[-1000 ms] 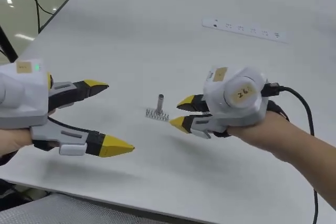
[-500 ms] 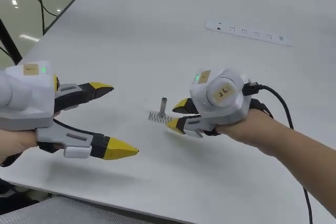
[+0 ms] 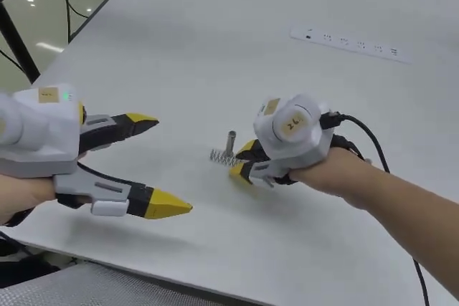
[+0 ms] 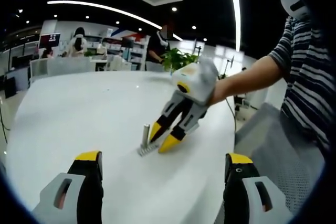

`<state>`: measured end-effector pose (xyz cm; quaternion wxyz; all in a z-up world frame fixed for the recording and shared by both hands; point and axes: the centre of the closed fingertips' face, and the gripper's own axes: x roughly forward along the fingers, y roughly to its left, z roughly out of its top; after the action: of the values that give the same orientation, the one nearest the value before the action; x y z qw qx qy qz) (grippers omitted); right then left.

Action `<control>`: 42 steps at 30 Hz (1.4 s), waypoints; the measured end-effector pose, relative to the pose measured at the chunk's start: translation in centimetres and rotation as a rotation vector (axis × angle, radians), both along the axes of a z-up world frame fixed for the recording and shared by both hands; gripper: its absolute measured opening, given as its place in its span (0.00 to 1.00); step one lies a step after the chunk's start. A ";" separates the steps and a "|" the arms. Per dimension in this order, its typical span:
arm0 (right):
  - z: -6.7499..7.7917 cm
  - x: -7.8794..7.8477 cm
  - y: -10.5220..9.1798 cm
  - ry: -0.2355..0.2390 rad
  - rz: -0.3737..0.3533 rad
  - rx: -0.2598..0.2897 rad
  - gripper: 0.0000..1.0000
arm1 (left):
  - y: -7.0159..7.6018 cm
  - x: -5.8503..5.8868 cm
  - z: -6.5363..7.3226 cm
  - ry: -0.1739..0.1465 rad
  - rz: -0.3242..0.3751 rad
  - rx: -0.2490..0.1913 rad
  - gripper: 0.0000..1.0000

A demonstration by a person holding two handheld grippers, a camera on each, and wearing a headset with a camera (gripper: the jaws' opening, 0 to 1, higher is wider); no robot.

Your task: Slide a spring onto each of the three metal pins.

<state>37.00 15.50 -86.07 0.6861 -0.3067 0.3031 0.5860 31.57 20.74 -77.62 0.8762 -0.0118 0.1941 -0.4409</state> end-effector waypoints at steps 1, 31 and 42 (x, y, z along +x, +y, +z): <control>-0.1 0.0 0.1 0.002 -0.001 -0.001 0.15 | 0.0 0.0 -0.1 0.001 -0.001 0.002 0.94; 3.4 -1.6 -3.2 -0.038 0.048 0.018 0.07 | -2.8 -0.9 -0.2 0.029 -0.101 0.003 0.90; 4.6 -2.4 -6.5 -0.064 0.065 0.004 0.07 | -4.5 -1.6 -0.6 0.061 -0.176 0.001 0.86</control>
<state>34.63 8.99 -81.46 0.6766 -0.3337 0.2695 0.5986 30.02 16.23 -78.19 0.8277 -0.0073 0.2211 -0.5157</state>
